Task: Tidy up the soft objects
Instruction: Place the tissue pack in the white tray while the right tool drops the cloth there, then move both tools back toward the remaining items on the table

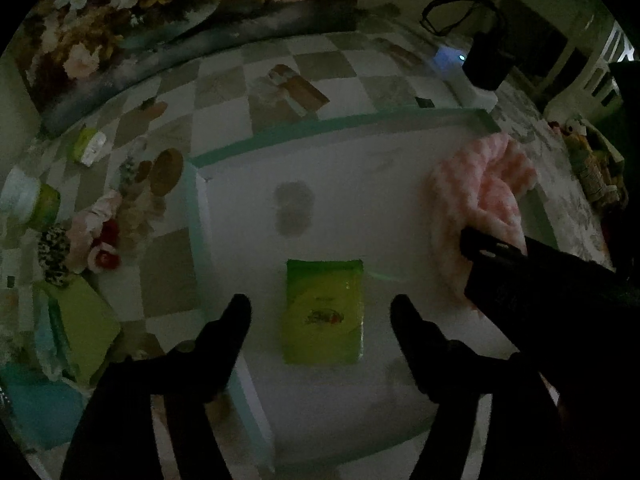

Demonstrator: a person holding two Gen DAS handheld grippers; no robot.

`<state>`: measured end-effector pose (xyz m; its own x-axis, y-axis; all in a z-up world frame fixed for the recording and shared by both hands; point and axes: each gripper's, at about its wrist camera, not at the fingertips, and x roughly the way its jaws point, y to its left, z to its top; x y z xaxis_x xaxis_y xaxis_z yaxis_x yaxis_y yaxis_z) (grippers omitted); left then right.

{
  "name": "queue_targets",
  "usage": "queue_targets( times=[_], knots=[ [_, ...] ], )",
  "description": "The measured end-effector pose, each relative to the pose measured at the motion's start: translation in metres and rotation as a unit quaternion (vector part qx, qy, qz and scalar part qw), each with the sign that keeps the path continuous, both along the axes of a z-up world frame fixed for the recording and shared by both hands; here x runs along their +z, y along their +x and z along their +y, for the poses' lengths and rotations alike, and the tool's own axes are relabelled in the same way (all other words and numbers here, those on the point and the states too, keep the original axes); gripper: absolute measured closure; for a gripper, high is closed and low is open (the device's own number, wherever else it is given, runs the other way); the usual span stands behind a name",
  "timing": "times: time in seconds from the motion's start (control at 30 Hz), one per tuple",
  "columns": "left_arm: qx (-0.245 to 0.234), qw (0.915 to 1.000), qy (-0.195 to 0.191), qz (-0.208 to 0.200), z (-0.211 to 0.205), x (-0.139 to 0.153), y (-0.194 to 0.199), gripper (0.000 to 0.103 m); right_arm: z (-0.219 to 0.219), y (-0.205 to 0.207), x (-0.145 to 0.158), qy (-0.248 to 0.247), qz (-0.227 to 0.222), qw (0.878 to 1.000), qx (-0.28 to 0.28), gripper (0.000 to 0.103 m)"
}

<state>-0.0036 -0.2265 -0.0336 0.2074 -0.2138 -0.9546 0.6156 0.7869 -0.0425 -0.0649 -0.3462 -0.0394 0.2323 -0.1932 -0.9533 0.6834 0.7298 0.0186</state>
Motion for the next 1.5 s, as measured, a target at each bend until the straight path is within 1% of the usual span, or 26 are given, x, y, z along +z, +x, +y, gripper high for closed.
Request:
queue_targets(
  times=[0.03,0.07,0.13,0.3,0.33,0.4,0.43,0.47,0.5,0.6,0.77,1.03,1.27,1.5],
  knots=[
    [0.002,1.0,0.0,-0.004,0.001,0.003,0.001,0.026,0.0,-0.001,0.003,-0.001,-0.005,1.0,-0.002,0.045],
    [0.004,1.0,0.001,-0.006,0.003,0.004,0.001,0.023,0.0,-0.001,0.006,-0.003,-0.008,1.0,-0.004,0.041],
    [0.012,0.9999,0.001,-0.01,0.007,0.008,0.004,0.02,0.0,-0.002,0.012,-0.01,-0.013,1.0,-0.005,0.038],
    [0.037,0.9993,-0.009,-0.007,0.018,0.015,0.012,0.017,0.001,-0.002,0.021,-0.018,-0.019,1.0,-0.005,0.029],
    [0.045,0.9989,-0.012,-0.008,0.022,0.018,0.015,0.015,0.001,-0.002,0.021,-0.018,-0.02,1.0,-0.005,0.025],
    [0.055,0.9983,-0.011,-0.013,0.026,0.019,0.017,0.008,0.001,-0.003,0.022,-0.02,-0.021,1.0,-0.006,0.018],
    [0.061,0.998,-0.009,-0.017,0.028,0.02,0.019,0.008,0.002,-0.003,0.022,-0.02,-0.022,1.0,-0.007,0.012],
    [0.068,0.9975,-0.007,-0.021,0.03,0.02,0.021,0.007,0.001,-0.004,0.022,-0.017,-0.027,0.999,-0.009,0.004],
    [0.075,0.9969,-0.005,-0.023,0.033,0.02,0.022,0.006,0.001,-0.005,0.022,-0.016,-0.03,0.999,-0.011,0.0],
    [0.097,0.9952,-0.003,-0.018,0.043,0.017,0.03,0.005,-0.002,-0.007,0.022,-0.012,-0.037,0.999,-0.017,0.0],
    [0.123,0.9924,-0.008,-0.003,0.057,0.014,0.041,0.005,0.001,-0.003,0.02,-0.015,-0.029,0.999,-0.012,0.0],
    [0.159,0.9868,-0.027,0.012,0.08,0.015,0.061,0.004,0.007,0.001,0.018,-0.017,-0.025,1.0,0.0,0.0],
    [0.193,0.9808,-0.025,0.005,0.113,0.019,0.083,0.003,0.019,0.009,0.016,-0.011,-0.023,1.0,0.017,0.0],
    [0.237,0.9707,-0.036,-0.003,0.16,0.029,0.107,0.003,0.04,0.021,0.018,-0.012,-0.025,0.998,0.047,0.0]
  ],
)
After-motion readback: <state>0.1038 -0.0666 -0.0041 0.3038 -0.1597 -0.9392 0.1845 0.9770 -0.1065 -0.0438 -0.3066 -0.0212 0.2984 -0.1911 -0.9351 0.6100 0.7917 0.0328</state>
